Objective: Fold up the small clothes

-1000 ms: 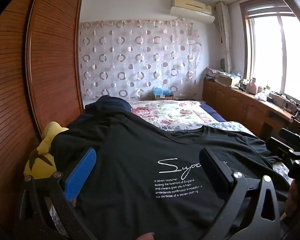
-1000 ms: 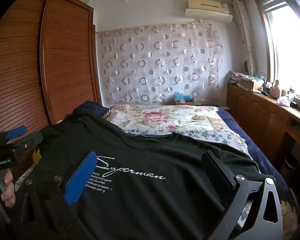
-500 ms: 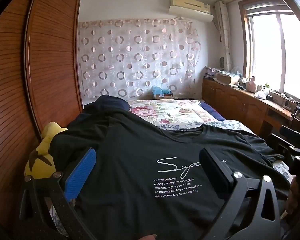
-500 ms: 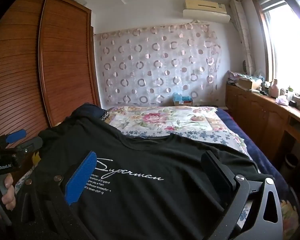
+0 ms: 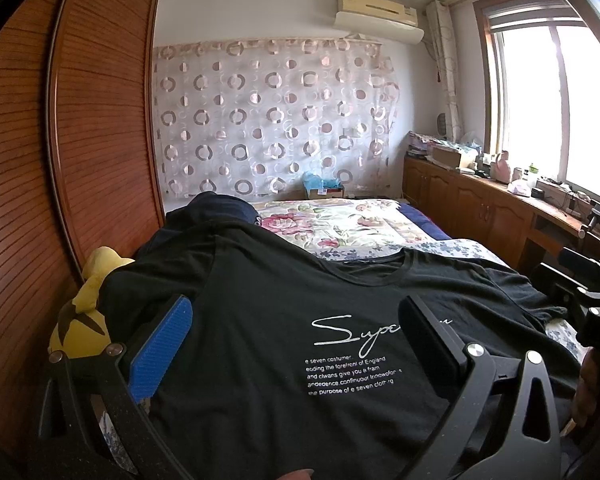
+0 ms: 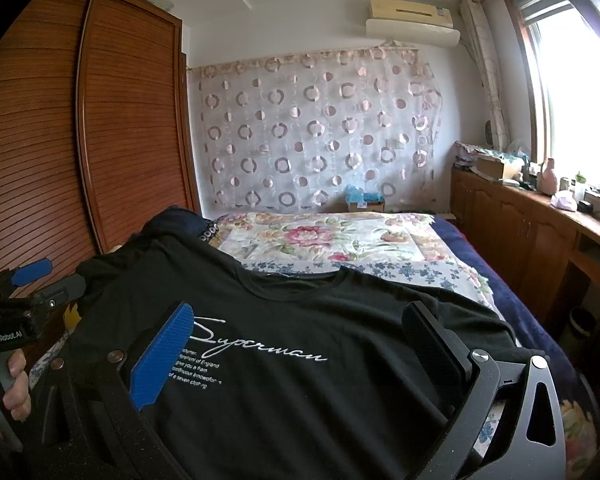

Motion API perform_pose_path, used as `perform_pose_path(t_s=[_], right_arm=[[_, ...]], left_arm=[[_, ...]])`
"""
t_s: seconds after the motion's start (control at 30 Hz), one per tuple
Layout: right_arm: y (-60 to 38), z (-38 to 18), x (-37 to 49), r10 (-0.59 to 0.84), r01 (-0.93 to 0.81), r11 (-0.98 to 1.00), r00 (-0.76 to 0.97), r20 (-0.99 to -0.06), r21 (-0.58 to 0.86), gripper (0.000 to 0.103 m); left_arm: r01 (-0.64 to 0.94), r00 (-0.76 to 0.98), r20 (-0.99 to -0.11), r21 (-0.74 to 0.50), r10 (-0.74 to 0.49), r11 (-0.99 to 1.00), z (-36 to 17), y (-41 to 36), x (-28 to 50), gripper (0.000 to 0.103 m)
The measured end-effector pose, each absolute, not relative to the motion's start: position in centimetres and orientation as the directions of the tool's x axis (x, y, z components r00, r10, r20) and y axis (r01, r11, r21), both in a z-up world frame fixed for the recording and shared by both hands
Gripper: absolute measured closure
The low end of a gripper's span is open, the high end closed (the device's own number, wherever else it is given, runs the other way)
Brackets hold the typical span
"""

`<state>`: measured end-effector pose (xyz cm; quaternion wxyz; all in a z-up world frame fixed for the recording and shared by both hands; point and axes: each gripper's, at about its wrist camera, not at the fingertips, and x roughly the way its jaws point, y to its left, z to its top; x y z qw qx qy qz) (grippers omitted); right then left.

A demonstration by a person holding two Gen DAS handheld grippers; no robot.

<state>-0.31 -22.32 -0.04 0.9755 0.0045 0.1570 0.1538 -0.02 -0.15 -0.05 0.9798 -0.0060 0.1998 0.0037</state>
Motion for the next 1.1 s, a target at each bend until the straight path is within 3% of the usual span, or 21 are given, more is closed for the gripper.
perform_pose_path(t_s=[1.1], right_arm=[[-22.14, 0.13, -0.49, 0.296, -0.293, 0.954, 0.905, -0.304, 0.057, 0.000]], left_arm=[[-0.008, 0.923, -0.385, -0.003, 0.006, 1.000, 0.22, -0.82, 0.15, 0.000]])
